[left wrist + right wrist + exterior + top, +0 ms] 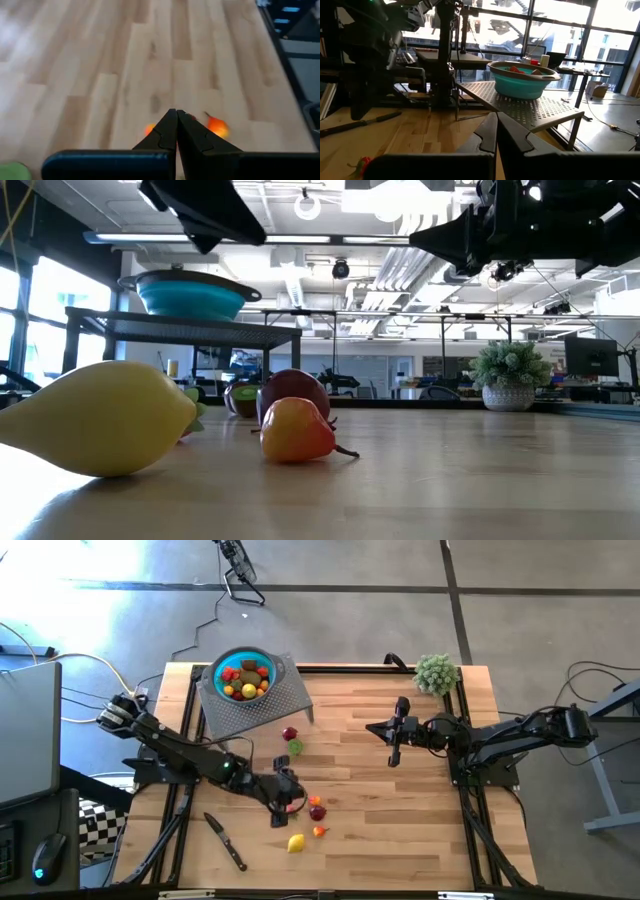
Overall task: Pick & Place Fruit
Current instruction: Put the red strawberry into the blue strainer bowl on the shelf
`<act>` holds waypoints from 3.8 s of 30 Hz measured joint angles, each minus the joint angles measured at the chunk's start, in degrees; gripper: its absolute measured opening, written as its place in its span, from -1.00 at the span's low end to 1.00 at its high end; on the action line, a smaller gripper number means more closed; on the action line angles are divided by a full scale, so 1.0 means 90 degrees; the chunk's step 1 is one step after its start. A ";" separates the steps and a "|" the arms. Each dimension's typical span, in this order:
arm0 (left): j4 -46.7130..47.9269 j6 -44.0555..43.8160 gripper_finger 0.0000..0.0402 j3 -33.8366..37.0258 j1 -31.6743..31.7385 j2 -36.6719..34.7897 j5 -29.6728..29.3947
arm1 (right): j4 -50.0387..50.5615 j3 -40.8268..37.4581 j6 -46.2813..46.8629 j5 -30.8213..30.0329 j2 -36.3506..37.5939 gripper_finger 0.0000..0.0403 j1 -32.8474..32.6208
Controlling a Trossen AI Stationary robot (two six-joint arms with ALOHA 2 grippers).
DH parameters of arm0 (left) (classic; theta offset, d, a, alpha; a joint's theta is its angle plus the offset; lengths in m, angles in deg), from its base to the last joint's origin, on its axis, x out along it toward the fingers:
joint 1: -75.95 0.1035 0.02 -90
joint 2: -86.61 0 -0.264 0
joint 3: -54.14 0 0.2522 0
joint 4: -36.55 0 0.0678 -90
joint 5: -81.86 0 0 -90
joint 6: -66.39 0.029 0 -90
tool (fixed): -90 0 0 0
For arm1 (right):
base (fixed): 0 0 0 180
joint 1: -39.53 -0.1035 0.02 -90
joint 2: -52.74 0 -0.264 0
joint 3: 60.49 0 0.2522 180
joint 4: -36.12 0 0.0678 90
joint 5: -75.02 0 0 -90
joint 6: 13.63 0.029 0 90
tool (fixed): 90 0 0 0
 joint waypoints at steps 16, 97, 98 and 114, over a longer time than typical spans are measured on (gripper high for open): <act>0.0038 -0.0626 -0.98 0.0000 -0.0454 0.0000 0.0364 | 0.0000 0.0000 0.0000 0.0000 -0.0002 -0.99 0.0000; 0.0104 0.1228 -0.04 -0.0007 -0.0457 0.2001 0.1359 | -0.0087 0.0000 0.0000 -0.0163 -0.0001 -0.99 0.0001; 0.0104 0.1228 -0.05 -0.0007 -0.0457 0.2001 0.1350 | -0.0086 0.0000 -0.0001 -0.0163 0.0000 -0.99 0.0001; 0.0102 0.1228 -0.65 -0.0007 -0.0457 0.1999 0.1336 | -0.0087 0.0000 0.0000 -0.0148 -0.0001 -0.99 0.0000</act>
